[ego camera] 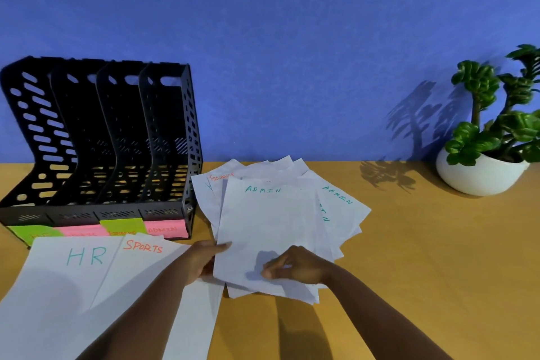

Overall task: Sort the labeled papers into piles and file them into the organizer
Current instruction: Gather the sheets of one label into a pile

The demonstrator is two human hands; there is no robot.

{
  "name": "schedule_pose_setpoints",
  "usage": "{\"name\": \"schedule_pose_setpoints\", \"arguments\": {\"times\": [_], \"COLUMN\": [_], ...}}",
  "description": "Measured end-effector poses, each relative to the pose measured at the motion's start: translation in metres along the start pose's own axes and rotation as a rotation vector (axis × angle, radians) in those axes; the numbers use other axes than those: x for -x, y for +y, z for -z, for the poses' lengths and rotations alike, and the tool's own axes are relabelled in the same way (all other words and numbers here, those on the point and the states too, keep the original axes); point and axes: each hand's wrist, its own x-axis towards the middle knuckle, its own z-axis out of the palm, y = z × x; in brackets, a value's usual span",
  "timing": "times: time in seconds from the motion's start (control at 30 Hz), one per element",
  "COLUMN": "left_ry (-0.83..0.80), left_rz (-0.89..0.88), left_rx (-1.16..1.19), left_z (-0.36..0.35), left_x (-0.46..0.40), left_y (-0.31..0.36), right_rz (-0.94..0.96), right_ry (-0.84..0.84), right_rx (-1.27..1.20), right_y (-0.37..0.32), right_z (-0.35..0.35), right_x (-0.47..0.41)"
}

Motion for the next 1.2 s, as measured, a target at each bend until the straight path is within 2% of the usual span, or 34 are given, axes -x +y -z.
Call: {"name": "schedule_pose_setpoints", "arguments": {"times": [0.03,0.07,0.13,0.2,0.27,0.33,0.53,0.7,0.8,0.97,1.2], "left_ry": [0.034,0.073,0.118,0.129,0.148,0.155,0.033,0.117,0.141,0.190,0.166], "left_rz": [-0.011,-0.015,-0.014,-0.006,0.004,0.012,0.041,-0.001,0.012,0.025,0.073], "left_rx": [-0.047,-0.084,-0.108,-0.111,-0.115,-0.129,-0.164,-0.152,-0.156,-0.226,-0.232], "left_z": [-0.001,-0.003,-0.003,0.004,0.011,0.013,0.013,0.008,0.006,0.010,0.007], "left_x": [-0.002,-0.004,-0.005,-0.006,-0.010,-0.007,0.000,-0.005,-0.009,-0.018,-0.017], "left_y": [-0.002,-0.003,-0.005,-0.007,-0.010,-0.009,-0.007,-0.003,-0.003,-0.007,-0.001], "right_rz": [-0.034,-0.061,-0.177,-0.436,-0.666,-0.747,-0.621,-0.574,-0.593,-0.708,-0.763], "right_ry": [0.062,0.194,0.576,0.887,1.017,0.991,1.117,1.246,1.192,1.047,1.015], "right_rx": [-0.087,-0.180,-0.253,-0.181,-0.229,-0.244,-0.463,-0.615,-0.544,-0.281,-0.057], "right_y": [0.000,0.003,0.018,0.039,0.062,0.076,0.075,0.062,0.066,0.069,0.066], "right_z": [0.004,0.011,0.025,0.037,0.042,0.042,0.052,0.063,0.066,0.063,0.061], "right_x": [-0.001,-0.003,-0.005,0.000,0.004,0.003,-0.006,-0.004,-0.003,0.005,0.007]}}
